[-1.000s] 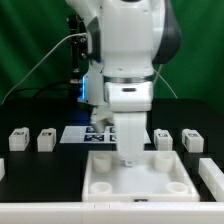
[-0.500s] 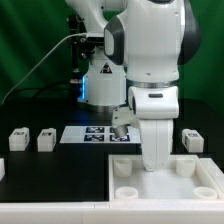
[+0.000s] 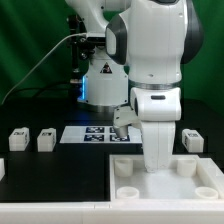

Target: Assemble one leg

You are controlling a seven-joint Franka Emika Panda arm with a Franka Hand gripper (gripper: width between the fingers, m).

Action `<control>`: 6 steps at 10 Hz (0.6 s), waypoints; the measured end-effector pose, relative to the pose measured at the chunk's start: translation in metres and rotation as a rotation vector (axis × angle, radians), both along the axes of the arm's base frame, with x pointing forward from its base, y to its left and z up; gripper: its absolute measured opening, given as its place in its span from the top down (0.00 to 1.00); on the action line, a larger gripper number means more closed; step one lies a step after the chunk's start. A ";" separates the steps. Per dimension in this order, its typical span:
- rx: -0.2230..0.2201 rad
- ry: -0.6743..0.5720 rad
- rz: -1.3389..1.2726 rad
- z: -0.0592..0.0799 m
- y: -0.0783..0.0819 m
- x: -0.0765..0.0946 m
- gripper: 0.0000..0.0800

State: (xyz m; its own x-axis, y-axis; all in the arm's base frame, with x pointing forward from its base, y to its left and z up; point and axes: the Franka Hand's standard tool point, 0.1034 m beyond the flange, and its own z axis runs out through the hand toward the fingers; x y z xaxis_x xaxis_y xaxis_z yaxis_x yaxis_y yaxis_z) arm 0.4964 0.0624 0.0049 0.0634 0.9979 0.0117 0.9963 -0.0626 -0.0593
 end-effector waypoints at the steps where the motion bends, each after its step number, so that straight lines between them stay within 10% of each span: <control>1: 0.000 -0.001 0.000 0.000 0.000 0.000 0.59; 3: 0.000 -0.003 0.000 0.001 0.000 0.001 0.24; 6: 0.000 -0.003 0.000 0.001 0.000 0.001 0.19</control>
Offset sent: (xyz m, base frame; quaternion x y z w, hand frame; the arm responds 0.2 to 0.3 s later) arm 0.0000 0.0000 0.0000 0.0000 0.0000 0.0000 1.0000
